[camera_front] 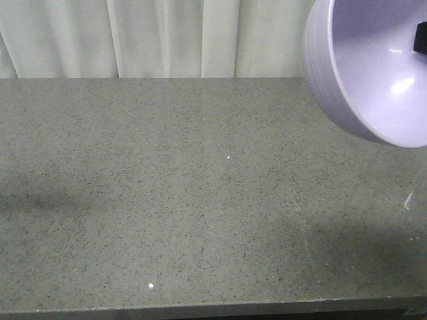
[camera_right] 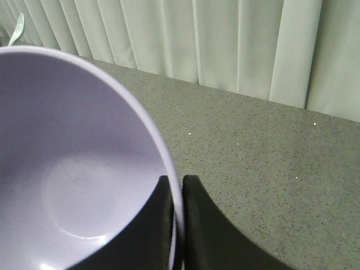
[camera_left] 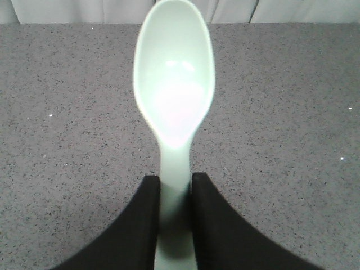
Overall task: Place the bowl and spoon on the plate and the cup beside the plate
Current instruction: 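Turn the base away from the counter toward the other counter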
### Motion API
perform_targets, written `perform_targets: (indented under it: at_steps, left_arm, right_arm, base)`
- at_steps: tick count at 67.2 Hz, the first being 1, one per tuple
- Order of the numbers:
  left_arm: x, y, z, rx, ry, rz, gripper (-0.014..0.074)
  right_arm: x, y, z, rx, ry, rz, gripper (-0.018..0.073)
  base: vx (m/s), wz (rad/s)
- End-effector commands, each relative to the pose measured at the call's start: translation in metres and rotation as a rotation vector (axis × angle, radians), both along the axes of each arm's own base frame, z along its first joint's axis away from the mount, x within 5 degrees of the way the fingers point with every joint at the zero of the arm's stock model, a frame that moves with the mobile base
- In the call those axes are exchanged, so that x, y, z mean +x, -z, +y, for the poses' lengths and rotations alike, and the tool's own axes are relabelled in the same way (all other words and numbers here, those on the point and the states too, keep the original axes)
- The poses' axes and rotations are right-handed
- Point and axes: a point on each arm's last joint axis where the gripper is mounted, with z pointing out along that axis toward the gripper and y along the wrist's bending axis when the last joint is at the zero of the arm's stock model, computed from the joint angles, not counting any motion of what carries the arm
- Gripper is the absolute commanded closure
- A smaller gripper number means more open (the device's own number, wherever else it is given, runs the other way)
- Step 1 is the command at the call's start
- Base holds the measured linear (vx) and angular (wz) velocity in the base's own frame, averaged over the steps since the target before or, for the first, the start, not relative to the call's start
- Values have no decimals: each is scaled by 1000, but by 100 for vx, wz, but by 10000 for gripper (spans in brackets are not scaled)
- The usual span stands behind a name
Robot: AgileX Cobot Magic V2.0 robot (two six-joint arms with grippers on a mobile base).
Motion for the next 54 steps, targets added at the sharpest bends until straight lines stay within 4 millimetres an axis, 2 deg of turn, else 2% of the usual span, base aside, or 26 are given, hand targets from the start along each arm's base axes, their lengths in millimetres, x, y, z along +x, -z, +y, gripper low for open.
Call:
perform_targets:
  at_steps: [1,54]
  left_arm:
    - [-8,-19,-3,-17,-3,-105,604]
    - [-8,-19,-3,-17,-3,-105,604]
  right_arm:
    - [-5,-16,2,44,6,-80,565]
    - [-5,-16,2,44,6,-80,565]
  base:
    - [-2,-9]
    - [-3,-22]
